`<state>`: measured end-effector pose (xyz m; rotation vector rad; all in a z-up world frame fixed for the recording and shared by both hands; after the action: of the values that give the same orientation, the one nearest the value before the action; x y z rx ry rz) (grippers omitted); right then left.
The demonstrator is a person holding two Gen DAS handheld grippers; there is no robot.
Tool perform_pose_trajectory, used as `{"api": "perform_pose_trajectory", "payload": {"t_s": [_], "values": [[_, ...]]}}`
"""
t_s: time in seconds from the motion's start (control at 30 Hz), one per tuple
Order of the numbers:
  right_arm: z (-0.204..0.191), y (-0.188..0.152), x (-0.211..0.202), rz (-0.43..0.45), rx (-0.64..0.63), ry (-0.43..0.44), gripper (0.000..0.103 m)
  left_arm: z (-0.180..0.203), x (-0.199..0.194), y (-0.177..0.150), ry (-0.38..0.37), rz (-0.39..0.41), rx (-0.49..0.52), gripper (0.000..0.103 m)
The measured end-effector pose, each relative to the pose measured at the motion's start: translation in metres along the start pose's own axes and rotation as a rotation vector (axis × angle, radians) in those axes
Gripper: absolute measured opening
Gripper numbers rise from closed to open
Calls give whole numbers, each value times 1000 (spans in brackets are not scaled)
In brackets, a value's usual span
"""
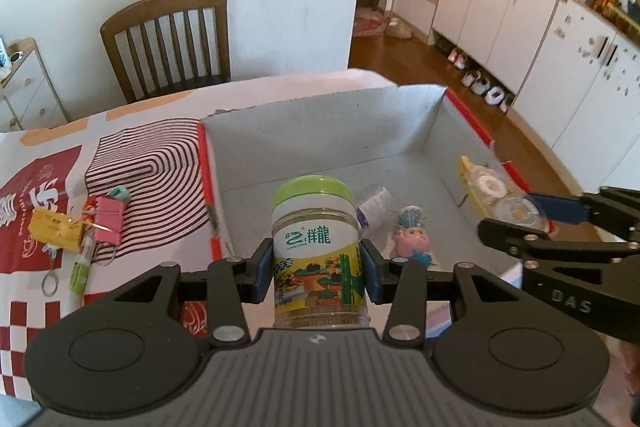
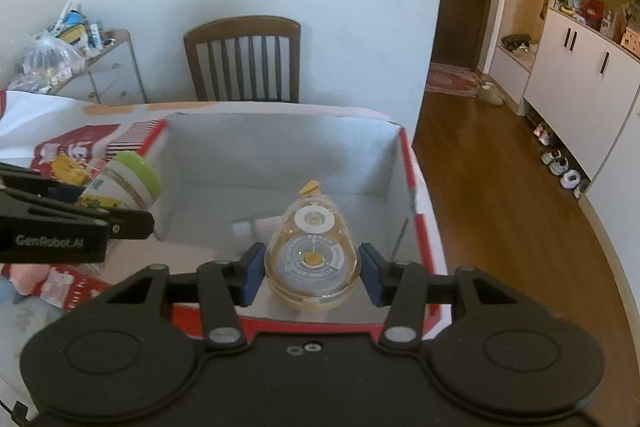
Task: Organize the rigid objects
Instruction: 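Carry the green-lidded jar and correction tape into the box and release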
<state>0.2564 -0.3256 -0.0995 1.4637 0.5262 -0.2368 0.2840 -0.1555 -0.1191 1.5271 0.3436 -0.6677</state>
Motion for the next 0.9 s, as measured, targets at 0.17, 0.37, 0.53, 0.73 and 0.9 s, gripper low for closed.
{"api": "perform_pose_trajectory", "payload": {"t_s": [0.17, 0.37, 0.53, 0.73, 0.9], "values": [[13, 2, 22, -24, 34, 10, 49, 3, 36, 1, 28, -55, -9, 44], [12, -4, 49, -79, -18, 37, 49, 5, 76, -5, 55, -157, -11, 44], [10, -15, 62, -115, -53, 54, 49, 6, 98, -13, 80, -232, 6, 44], [7, -21, 67, -133, -142, 68, 49, 2, 119, -21, 89, -319, 3, 44], [2, -22, 69, -163, -195, 74, 49, 0, 130, -27, 85, -421, 2, 44]]}}
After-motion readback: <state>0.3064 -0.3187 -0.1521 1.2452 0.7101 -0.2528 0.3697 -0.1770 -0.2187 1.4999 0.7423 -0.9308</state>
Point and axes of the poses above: each gripper's, at about its wrist camera, not at the fingertips, and x roughly the way its jaws point, z to its right, y to its top, the point moved 4 cm from there along x, roughly the way its jaws point, and after that the axes turned 15 degrees about z, right-handed, at the moved point
